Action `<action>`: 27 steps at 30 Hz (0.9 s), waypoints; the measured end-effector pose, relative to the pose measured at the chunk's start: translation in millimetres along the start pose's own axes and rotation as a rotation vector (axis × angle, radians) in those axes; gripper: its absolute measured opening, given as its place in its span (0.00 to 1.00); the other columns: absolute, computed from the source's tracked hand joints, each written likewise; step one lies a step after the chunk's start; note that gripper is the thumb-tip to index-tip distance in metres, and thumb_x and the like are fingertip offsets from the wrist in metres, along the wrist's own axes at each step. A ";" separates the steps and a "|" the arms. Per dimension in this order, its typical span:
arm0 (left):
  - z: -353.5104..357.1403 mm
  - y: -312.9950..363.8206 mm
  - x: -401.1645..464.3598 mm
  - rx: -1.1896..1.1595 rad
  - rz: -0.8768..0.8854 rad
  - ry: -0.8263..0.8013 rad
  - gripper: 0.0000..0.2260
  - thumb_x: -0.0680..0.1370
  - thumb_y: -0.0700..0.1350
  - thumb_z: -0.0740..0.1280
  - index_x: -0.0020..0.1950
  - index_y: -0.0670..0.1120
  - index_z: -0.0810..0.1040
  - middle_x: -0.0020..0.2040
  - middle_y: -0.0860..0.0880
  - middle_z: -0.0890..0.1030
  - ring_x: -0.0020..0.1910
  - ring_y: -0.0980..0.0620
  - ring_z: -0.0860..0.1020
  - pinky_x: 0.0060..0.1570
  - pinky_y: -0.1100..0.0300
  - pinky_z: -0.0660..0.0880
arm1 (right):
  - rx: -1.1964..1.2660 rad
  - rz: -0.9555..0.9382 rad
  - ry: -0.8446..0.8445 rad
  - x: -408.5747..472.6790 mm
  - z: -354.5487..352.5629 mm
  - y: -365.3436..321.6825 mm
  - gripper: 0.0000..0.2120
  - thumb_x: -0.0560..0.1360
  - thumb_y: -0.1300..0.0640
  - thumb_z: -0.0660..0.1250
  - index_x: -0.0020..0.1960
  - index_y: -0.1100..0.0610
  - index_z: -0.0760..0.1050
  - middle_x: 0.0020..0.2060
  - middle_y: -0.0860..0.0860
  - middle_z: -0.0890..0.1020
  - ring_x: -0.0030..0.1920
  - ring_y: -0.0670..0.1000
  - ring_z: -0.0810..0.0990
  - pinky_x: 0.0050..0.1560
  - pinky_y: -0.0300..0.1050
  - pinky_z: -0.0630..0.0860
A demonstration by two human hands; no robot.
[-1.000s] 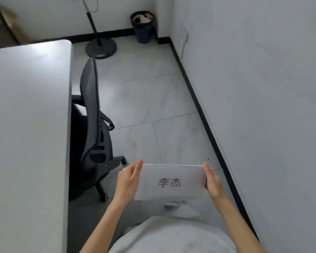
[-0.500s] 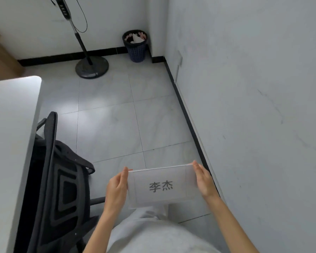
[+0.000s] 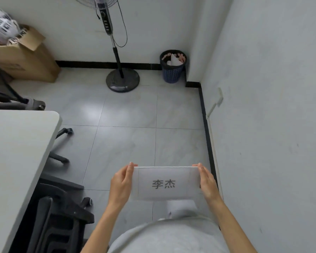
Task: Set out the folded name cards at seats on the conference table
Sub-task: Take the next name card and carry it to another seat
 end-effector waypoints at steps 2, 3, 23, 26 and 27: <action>-5.5 0.7 32.8 -0.019 -0.051 0.071 0.13 0.79 0.51 0.55 0.42 0.53 0.79 0.42 0.50 0.82 0.46 0.48 0.79 0.51 0.49 0.74 | -0.051 -0.019 -0.080 47.7 20.4 -26.7 0.18 0.79 0.47 0.51 0.52 0.55 0.75 0.45 0.50 0.78 0.46 0.48 0.76 0.45 0.39 0.72; -9.7 -0.7 49.9 -0.036 -0.083 0.111 0.14 0.79 0.52 0.55 0.41 0.53 0.79 0.41 0.50 0.82 0.44 0.48 0.79 0.51 0.48 0.74 | -0.084 -0.038 -0.122 72.7 33.2 -42.5 0.18 0.79 0.47 0.50 0.51 0.56 0.75 0.44 0.50 0.78 0.45 0.47 0.76 0.43 0.38 0.71; -206.6 15.8 217.8 -0.372 -0.345 1.084 0.15 0.77 0.56 0.57 0.42 0.50 0.80 0.40 0.48 0.81 0.41 0.52 0.76 0.44 0.58 0.71 | -0.579 -0.388 -1.039 277.3 443.3 -300.7 0.16 0.79 0.49 0.53 0.40 0.51 0.75 0.36 0.46 0.77 0.39 0.47 0.73 0.43 0.44 0.68; -250.6 10.0 239.7 -0.369 -0.384 1.125 0.13 0.78 0.53 0.57 0.40 0.53 0.79 0.39 0.47 0.79 0.40 0.50 0.74 0.41 0.57 0.69 | -0.617 -0.382 -1.081 279.2 500.0 -314.8 0.16 0.79 0.47 0.53 0.40 0.49 0.76 0.37 0.46 0.79 0.40 0.47 0.75 0.48 0.48 0.70; -264.6 9.7 244.9 -0.374 -0.390 1.141 0.13 0.78 0.53 0.57 0.40 0.53 0.79 0.39 0.48 0.80 0.40 0.50 0.75 0.42 0.57 0.70 | -0.631 -0.379 -1.105 278.5 518.4 -320.2 0.16 0.79 0.46 0.54 0.41 0.49 0.77 0.38 0.46 0.79 0.42 0.48 0.76 0.50 0.50 0.71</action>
Point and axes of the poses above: each hand's wrist, its own x-axis towards the middle knuckle, its own z-axis out of the palm, y = z × x, the point moved 7 cm from there along x, towards the middle knuckle
